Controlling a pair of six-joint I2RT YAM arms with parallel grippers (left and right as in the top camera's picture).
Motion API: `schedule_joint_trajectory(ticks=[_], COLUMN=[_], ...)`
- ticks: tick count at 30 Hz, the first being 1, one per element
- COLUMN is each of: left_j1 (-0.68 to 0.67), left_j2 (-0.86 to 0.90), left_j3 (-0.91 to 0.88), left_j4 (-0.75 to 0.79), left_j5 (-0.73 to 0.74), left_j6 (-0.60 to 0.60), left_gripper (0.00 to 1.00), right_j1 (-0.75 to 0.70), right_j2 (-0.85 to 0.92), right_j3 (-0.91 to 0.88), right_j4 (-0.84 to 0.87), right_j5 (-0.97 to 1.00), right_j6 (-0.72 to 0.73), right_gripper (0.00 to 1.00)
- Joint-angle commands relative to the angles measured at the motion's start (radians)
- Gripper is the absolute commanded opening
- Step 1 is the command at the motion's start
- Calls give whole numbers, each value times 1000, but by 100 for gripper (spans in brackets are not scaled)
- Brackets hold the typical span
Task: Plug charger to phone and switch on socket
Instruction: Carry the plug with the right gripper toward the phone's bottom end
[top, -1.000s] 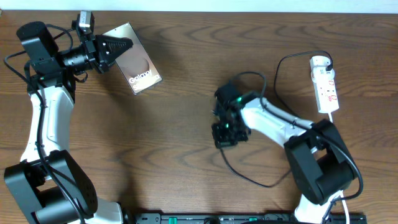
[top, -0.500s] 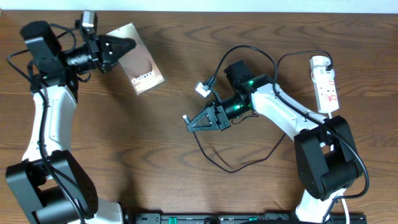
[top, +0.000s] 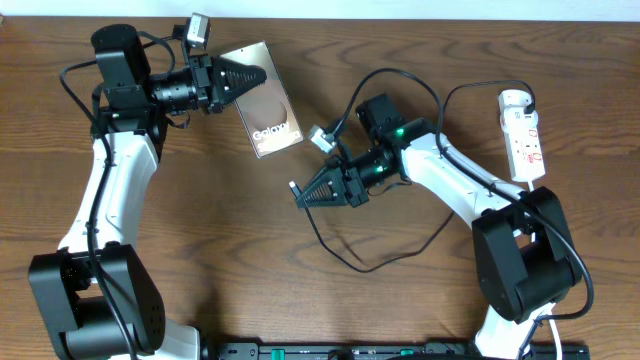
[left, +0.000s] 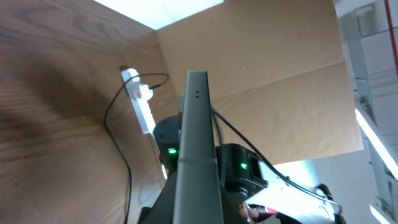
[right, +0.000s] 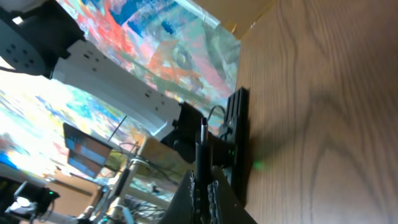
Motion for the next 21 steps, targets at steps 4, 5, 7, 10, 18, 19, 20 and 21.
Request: schedule_joint_trajectory(ticks=[4, 5, 7, 10, 18, 19, 20, 21], left_j1=[0, 0, 2, 7, 73, 85, 98, 108], left_j2=[-10, -10, -10, -10, -10, -10, -10, -10], left_j3=[7, 7, 7, 7, 7, 7, 7, 7], left_j4=[6, 6, 10, 14, 17, 17, 16, 16], left_j5=[-16, -19, -19, -18, 68, 72, 78, 81], left_j6=[21, 24, 26, 29, 52, 60, 69, 70], left_gripper=[7, 7, 7, 7, 7, 7, 7, 7], right_j1=[0, 2, 6, 8, 8, 8, 8, 9], right_j2=[-7, -7, -7, -7, -7, -7, -7, -7], right_j3=[111, 119, 127, 127, 127, 126, 126, 126], right_j4=[117, 143, 219, 287, 323, 328, 335, 339], right_j5=[-39, -39, -39, -39, -39, -39, -39, -39], right_j6=[140, 167, 242, 307, 312, 304, 294, 285], right_gripper=[1, 1, 1, 1, 1, 1, 1, 1])
